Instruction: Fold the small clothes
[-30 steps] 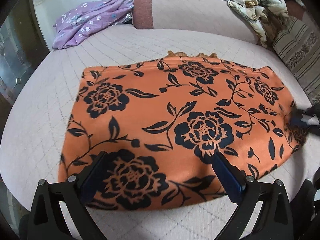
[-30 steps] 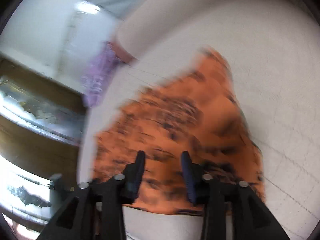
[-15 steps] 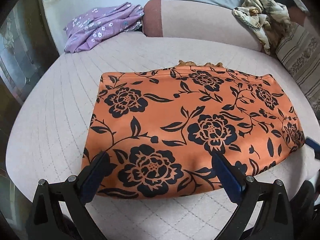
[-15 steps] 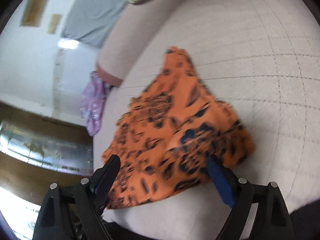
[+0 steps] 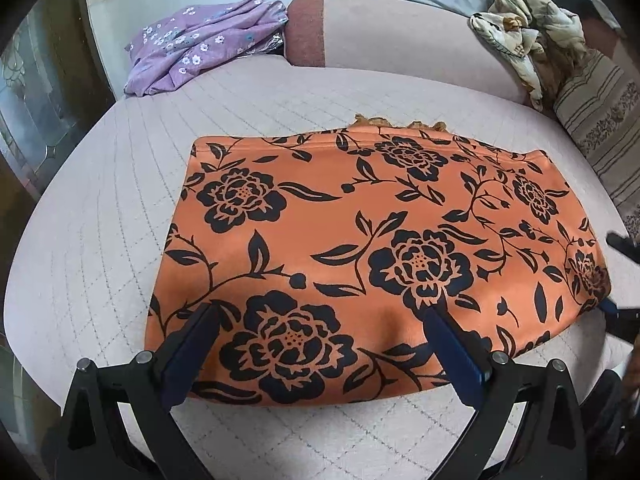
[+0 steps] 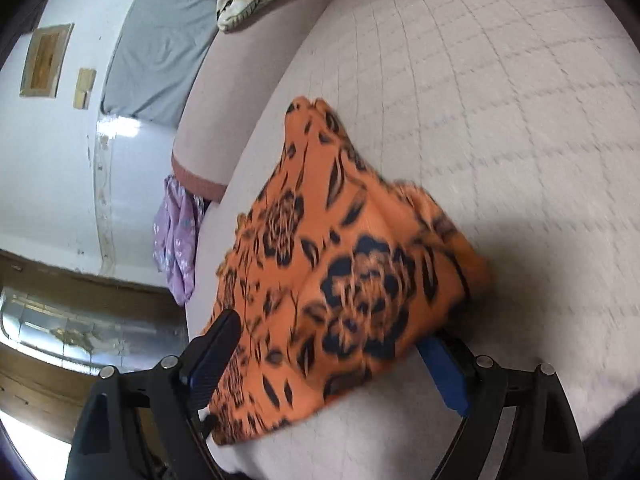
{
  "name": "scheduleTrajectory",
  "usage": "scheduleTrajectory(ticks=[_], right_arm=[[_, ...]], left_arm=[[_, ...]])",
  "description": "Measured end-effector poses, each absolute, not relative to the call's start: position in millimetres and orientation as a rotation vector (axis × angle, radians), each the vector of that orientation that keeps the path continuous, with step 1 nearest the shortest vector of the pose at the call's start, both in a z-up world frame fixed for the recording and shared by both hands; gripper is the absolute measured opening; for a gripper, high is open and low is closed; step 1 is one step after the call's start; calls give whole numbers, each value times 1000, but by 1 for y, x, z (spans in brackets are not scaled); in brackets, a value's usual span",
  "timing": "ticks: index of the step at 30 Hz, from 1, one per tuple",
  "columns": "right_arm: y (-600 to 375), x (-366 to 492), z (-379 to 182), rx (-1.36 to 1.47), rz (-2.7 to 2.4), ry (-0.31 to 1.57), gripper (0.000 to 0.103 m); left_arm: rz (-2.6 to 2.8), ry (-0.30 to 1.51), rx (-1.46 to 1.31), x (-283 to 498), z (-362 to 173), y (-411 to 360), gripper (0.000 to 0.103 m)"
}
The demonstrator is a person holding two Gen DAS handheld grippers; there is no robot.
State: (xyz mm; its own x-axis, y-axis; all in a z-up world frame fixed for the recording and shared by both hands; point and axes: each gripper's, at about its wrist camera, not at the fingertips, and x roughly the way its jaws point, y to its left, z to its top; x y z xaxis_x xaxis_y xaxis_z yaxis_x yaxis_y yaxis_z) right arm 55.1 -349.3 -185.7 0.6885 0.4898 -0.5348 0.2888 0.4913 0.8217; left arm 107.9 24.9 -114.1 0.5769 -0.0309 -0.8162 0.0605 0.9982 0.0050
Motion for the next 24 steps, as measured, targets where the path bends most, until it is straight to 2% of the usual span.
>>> scheduleTrajectory(ticks=[1,3,4,8,10,12,15,16,17,18,22,24], right_arm=[[-351,59,-185,1088,137,832,72],[-350,68,-182,1054,125,829,57],[-348,70,-179,1017,118,830,54],[-341,74,-185,989,104,865,55],[-342,69,-184,976,94,850,75],[-343,66,-179,959,88,820,81],[-342,81,-182,936,89,832,80],[-342,86,-183,925,95,833,69],[-339,92,-182,897,99,844,54],[-338,97,-183,883,103,864,14],[-328,98,-168,799,105,864,15],[-328,101,-173,817,84,877,23]], left_arm=[[-54,952,44,109,-114,24,102],[-50,945,60,111,-114,22,102],[-49,946,63,114,-115,21,102],[-49,955,49,125,-118,19,102],[-56,947,45,129,-118,15,102],[-63,950,52,135,-122,8,102],[-82,966,90,147,-137,-7,102],[-80,1007,131,153,-148,-13,102],[-75,1011,136,154,-152,-14,102],[-74,1001,114,153,-147,-12,101],[-99,912,48,142,-120,-5,100],[-88,947,86,148,-133,-9,100]])
